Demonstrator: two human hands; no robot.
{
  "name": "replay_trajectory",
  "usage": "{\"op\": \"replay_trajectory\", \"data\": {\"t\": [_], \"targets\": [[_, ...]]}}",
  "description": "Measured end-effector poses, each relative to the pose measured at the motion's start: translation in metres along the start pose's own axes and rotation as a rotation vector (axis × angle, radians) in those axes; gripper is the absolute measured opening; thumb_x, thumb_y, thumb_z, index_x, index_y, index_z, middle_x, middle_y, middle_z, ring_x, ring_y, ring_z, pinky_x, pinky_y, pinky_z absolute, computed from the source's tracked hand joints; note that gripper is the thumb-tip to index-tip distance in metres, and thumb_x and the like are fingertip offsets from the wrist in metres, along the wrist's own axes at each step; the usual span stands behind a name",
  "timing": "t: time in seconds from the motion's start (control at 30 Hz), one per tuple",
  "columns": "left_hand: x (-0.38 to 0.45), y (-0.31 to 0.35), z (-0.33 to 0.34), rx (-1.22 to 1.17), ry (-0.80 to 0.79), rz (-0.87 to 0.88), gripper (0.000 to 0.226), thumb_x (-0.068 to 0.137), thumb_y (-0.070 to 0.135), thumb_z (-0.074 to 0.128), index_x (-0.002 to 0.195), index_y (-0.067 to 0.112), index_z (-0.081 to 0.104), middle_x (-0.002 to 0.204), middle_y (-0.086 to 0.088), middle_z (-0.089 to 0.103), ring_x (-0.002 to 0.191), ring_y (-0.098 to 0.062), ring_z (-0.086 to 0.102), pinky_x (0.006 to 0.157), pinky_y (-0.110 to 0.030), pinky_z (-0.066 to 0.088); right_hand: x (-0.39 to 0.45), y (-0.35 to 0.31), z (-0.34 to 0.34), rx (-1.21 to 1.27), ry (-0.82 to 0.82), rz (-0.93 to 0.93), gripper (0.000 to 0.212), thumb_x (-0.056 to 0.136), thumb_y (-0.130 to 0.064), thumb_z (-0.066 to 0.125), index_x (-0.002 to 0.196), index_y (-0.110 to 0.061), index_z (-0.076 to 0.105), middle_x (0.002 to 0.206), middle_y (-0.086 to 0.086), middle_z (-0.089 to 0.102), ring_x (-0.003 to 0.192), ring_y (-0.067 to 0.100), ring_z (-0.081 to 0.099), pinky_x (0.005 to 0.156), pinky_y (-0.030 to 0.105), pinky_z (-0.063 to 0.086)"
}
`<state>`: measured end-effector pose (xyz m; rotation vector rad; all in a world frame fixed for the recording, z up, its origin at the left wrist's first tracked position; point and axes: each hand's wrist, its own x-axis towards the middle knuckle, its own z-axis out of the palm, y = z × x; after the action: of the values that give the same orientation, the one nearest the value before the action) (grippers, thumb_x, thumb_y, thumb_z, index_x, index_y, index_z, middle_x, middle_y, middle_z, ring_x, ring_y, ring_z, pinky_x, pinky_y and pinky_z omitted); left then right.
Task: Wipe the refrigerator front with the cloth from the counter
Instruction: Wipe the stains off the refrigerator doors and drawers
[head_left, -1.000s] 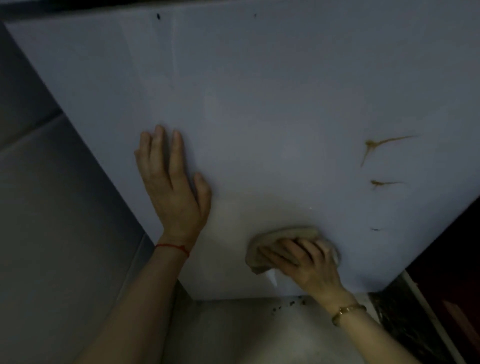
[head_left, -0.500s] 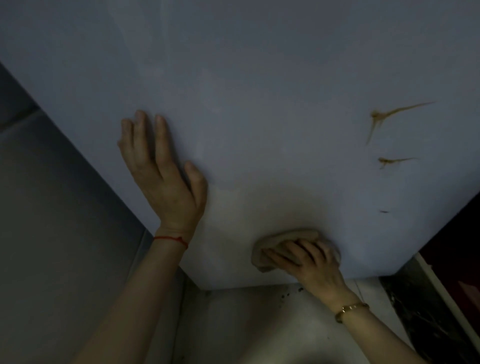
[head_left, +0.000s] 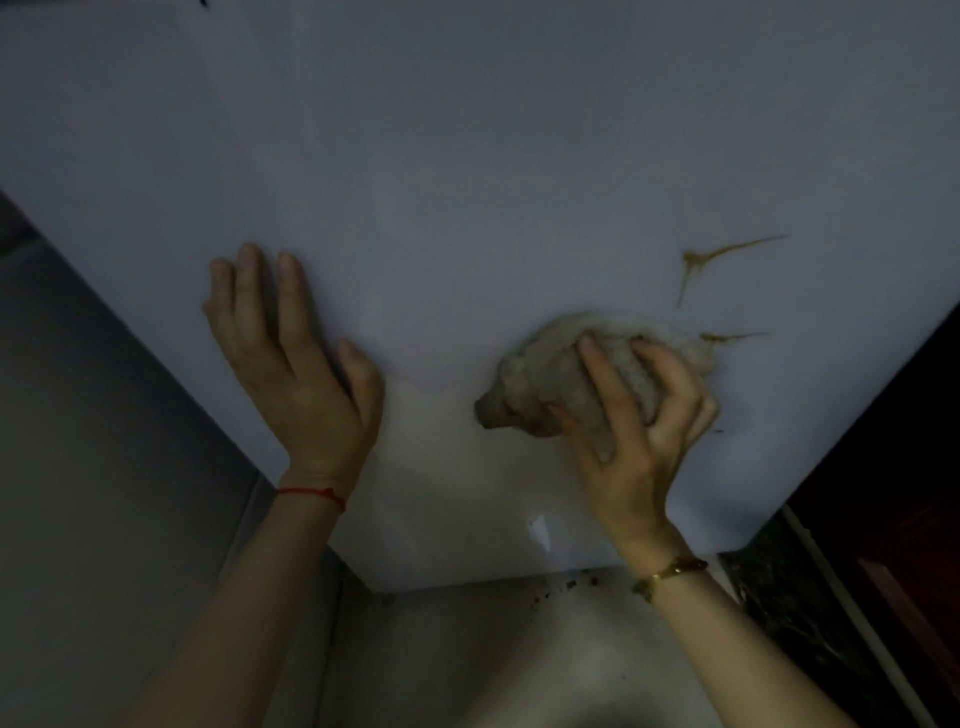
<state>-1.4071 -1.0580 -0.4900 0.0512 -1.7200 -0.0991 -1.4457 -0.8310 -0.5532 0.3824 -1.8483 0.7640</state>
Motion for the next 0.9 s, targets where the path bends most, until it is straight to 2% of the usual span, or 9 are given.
{"op": "replay_trajectory", "data": {"t": [0.07,0.17,0.33,0.43,0.53,0.63,0.7,0.83,0.9], "targets": [[0.0,-0.001,0.001,0.002,0.001,-0.005,0.052,0.095,0.015,0.039,0.143,-0.003,0.032,0.147,-0.022,0.027,0.149,-0.018,0.011,0.125,-0.045,0.011,0.02,0.0,-0.005,0.098,0.119,0.192,0.046,0.096,-0.046,0.062,0.137,-0.024,0.057,0.135,0.014,0.045,0.124,0.029,0.04,0.112,0.029,0.03],[-0.001,-0.002,0.001,-0.004,0.009,-0.009,0.053,0.095,0.016,0.038,0.144,-0.003,0.033,0.148,-0.021,0.028,0.152,-0.012,0.005,0.126,-0.045,0.01,0.076,-0.009,-0.01,0.083,0.337,0.295,0.048,0.096,-0.043,0.062,0.136,-0.016,0.059,0.133,0.016,0.049,0.127,0.024,0.043,0.111,0.033,0.03],[-0.002,-0.003,0.001,-0.017,-0.002,-0.006,0.053,0.096,0.017,0.038,0.145,-0.004,0.032,0.15,-0.017,0.026,0.152,-0.012,0.003,0.124,-0.049,0.012,0.075,-0.032,-0.001,-0.023,0.191,0.079,0.044,0.095,-0.049,0.063,0.133,-0.026,0.061,0.134,0.014,0.054,0.123,0.038,0.053,0.108,0.039,0.038],[-0.004,-0.004,0.001,-0.026,-0.009,-0.018,0.053,0.096,0.019,0.037,0.145,-0.002,0.031,0.151,-0.016,0.025,0.153,-0.011,0.002,0.124,-0.049,0.011,0.033,-0.023,-0.001,0.013,0.086,0.176,0.046,0.097,-0.048,0.061,0.137,-0.025,0.057,0.136,0.009,0.041,0.125,0.036,0.047,0.115,0.026,0.028],[-0.004,-0.004,0.002,-0.033,0.0,-0.025,0.052,0.098,0.021,0.035,0.145,-0.001,0.03,0.149,-0.02,0.025,0.153,-0.011,0.002,0.125,-0.048,0.01,0.044,-0.009,-0.007,0.039,0.25,0.35,0.049,0.098,-0.04,0.062,0.14,-0.017,0.053,0.134,0.018,0.045,0.125,0.033,0.044,0.113,0.03,0.028],[-0.004,-0.005,0.002,-0.022,0.012,-0.004,0.053,0.098,0.021,0.035,0.145,-0.001,0.03,0.15,-0.015,0.027,0.153,-0.012,0.003,0.124,-0.049,0.012,0.073,-0.004,-0.01,0.011,0.32,0.299,0.048,0.098,-0.04,0.06,0.139,-0.016,0.054,0.133,0.021,0.05,0.124,0.029,0.045,0.109,0.036,0.033],[-0.005,-0.005,0.002,-0.022,0.01,-0.004,0.053,0.098,0.02,0.035,0.146,-0.001,0.03,0.149,-0.016,0.027,0.153,-0.012,0.002,0.125,-0.048,0.011,0.072,-0.002,-0.009,0.005,0.308,0.27,0.048,0.098,-0.041,0.059,0.14,-0.019,0.052,0.134,0.021,0.05,0.126,0.026,0.042,0.112,0.029,0.029],[-0.005,-0.005,0.002,-0.025,0.003,-0.017,0.054,0.097,0.021,0.035,0.146,-0.001,0.03,0.15,-0.014,0.026,0.153,-0.012,0.003,0.125,-0.048,0.01,0.017,0.01,0.004,0.071,0.333,0.574,0.051,0.102,-0.04,0.052,0.143,-0.01,0.049,0.138,0.025,0.045,0.132,0.021,0.036,0.116,0.018,0.018],[-0.005,-0.004,0.002,-0.021,0.008,-0.012,0.054,0.096,0.02,0.036,0.146,0.0,0.03,0.151,-0.014,0.027,0.153,-0.012,0.003,0.124,-0.05,0.012,-0.014,0.02,0.011,0.085,0.338,0.764,0.051,0.105,-0.035,0.047,0.146,-0.006,0.043,0.138,0.027,0.042,0.133,0.027,0.034,0.117,0.02,0.02]]}}
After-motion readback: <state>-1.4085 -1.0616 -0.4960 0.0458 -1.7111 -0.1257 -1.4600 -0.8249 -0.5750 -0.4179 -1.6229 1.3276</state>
